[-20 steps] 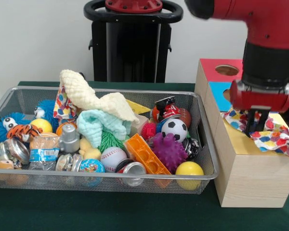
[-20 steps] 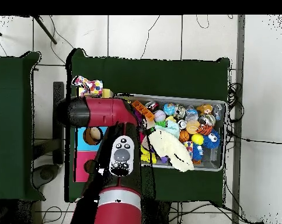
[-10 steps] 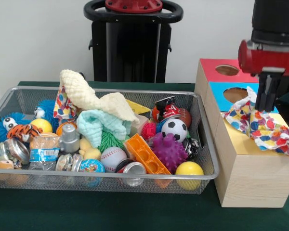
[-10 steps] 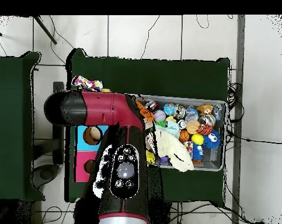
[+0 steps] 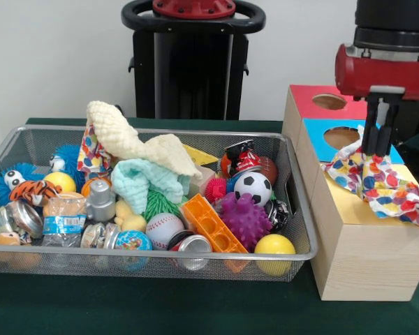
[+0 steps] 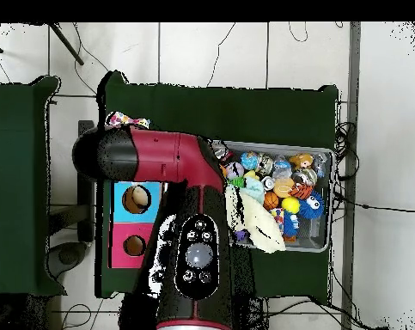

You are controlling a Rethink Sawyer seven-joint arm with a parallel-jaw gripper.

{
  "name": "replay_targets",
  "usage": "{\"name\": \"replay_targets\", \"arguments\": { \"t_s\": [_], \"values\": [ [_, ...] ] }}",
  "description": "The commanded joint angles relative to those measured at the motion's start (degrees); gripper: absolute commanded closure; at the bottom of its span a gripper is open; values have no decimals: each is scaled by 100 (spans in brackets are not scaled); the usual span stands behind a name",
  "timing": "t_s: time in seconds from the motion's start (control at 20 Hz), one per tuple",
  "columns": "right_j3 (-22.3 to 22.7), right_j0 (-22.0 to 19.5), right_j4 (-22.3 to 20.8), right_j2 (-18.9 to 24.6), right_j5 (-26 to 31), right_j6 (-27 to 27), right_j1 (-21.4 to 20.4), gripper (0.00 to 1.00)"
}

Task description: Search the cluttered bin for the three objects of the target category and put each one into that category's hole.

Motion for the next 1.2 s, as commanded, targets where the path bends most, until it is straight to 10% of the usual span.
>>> {"name": "replay_targets", "arguments": {
  "t_s": [0.05,0.75,0.8,1.2],
  "values": [
    [-316,-216,-62,342,-24,591,580,100],
    [-949,70,14,44,333,928,690,100],
    [-981,68,3,36,337,908,703,0],
    [-1049,119,13,-29,300,1000,770,0]
  ]
}}
